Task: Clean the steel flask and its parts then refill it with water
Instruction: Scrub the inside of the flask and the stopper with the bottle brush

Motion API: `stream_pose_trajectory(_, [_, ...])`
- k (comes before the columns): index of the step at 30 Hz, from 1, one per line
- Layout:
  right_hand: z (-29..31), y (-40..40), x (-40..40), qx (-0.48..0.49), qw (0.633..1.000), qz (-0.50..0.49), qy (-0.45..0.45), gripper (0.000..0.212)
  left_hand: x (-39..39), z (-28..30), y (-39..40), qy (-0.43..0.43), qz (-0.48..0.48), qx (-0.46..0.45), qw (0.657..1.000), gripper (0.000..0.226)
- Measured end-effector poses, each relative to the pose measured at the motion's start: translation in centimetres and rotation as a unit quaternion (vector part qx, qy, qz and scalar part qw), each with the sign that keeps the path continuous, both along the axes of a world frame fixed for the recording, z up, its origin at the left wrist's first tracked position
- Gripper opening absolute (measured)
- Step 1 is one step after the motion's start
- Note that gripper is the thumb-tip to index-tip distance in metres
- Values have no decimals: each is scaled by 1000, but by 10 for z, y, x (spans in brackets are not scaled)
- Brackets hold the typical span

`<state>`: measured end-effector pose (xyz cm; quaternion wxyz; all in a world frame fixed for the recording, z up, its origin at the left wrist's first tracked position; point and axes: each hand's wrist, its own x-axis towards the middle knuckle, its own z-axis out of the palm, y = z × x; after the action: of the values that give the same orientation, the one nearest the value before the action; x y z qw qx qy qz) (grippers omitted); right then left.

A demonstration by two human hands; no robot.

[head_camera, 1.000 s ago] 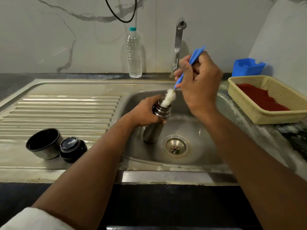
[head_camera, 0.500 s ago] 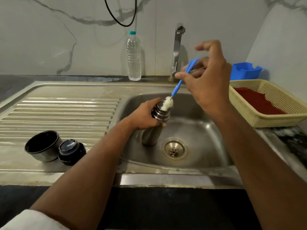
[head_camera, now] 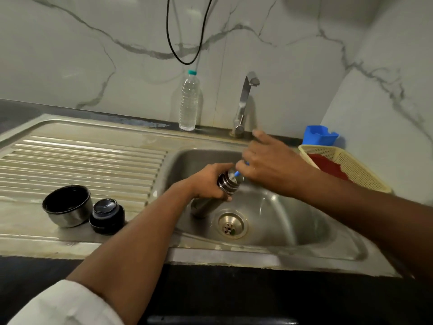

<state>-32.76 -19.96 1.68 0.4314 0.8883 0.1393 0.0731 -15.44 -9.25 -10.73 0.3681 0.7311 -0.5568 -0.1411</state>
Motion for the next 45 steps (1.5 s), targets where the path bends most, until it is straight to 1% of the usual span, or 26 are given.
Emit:
stream_pose_trajectory(4, [-14, 7, -4, -8, 996, -31, 81, 14, -13, 6, -4, -31, -37, 29, 998, 69])
stream_pose_trajectory(6, [-10, 11, -10, 4, 992, -78, 99, 14, -17, 5, -6, -32, -38, 33, 998, 71])
stream_pose_trajectory(8, [-3, 18, -17, 62, 980, -157, 106, 9, -19, 5, -6, -38, -38, 34, 998, 69])
stream_pose_trajectory(13, [28, 13, -29, 282, 899, -328, 74, 33, -16, 11, -4, -76, -16, 61, 995, 59])
stream_pose_trajectory(18, [33, 11, -40, 399, 821, -397, 95, 30, -19, 16, -3, -123, -14, 53, 991, 54])
stream_pose_trajectory(20, [29, 10, -40, 479, 747, -446, 120, 28, -19, 17, -3, -155, -10, 52, 987, 55])
stream_pose_trajectory(24, [20, 7, -49, 691, 495, -501, 164, 27, -22, 23, -4, -186, -16, 3, 982, 57])
stream_pose_trajectory(25, [18, 5, -54, 729, 451, -492, 154, 29, -22, 23, -4, -191, -16, -9, 981, 57])
stream_pose_trajectory(26, [17, 5, -58, 749, 429, -486, 136, 33, -23, 24, -3, -196, -17, -18, 980, 57])
stream_pose_trajectory(27, [18, 7, -62, 745, 446, -482, 117, 36, -23, 24, -3, -196, -18, -20, 980, 57])
stream_pose_trajectory(28, [18, 12, -65, 706, 519, -472, 97, 36, -23, 23, -3, -191, -18, -18, 981, 58])
stream_pose_trajectory(29, [19, 18, -68, 619, 641, -447, 79, 33, -23, 22, -2, -182, -16, -14, 983, 58])
stream_pose_trajectory(30, [23, 28, -71, 482, 771, -410, 66, 26, -24, 22, -2, -173, -15, -9, 985, 58])
stream_pose_trajectory(31, [23, 36, -74, 340, 864, -367, 57, 20, -23, 21, -3, -164, -13, -5, 986, 57])
stream_pose_trajectory(32, [21, 44, -77, 216, 921, -320, 48, 17, -22, 20, -3, -157, -12, -2, 987, 57])
stream_pose_trajectory(33, [17, 48, -80, 125, 957, -261, 31, 16, -21, 19, -3, -150, -10, 0, 989, 56])
stream_pose_trajectory(34, [19, 56, -81, 49, 974, -220, 27, 14, -20, 19, -3, -143, -6, 2, 990, 55])
stream_pose_trajectory(36, [22, 62, -83, 9, 986, -169, -12, 10, -20, 19, -3, -134, -1, 5, 991, 55])
stream_pose_trajectory(37, [20, 61, -81, 18, 985, -171, 11, 9, -21, 19, -3, -132, -1, 7, 991, 55])
stream_pose_trajectory(38, [18, 58, -81, 58, 980, -189, 26, 8, -21, 19, -3, -133, -3, 10, 991, 55])
stream_pose_trajectory(39, [21, 53, -79, 149, 957, -248, 22, 8, -21, 19, -2, -136, -4, 15, 991, 55])
stream_pose_trajectory(40, [25, 45, -75, 260, 914, -310, 27, 13, -21, 18, -2, -140, -4, 18, 990, 56])
stream_pose_trajectory(41, [28, 34, -72, 397, 847, -353, 29, 21, -19, 18, -1, -144, -1, 12, 990, 57])
stream_pose_trajectory(43, [35, 18, -75, 632, 649, -424, 4, 31, -14, 20, 2, -158, 19, -12, 987, 58])
stream_pose_trajectory(44, [36, 14, -78, 672, 598, -437, -8, 32, -12, 20, 2, -166, 29, -22, 986, 59])
stream_pose_trajectory(45, [36, 11, -80, 660, 608, -441, -10, 32, -12, 20, 2, -169, 33, -27, 985, 58])
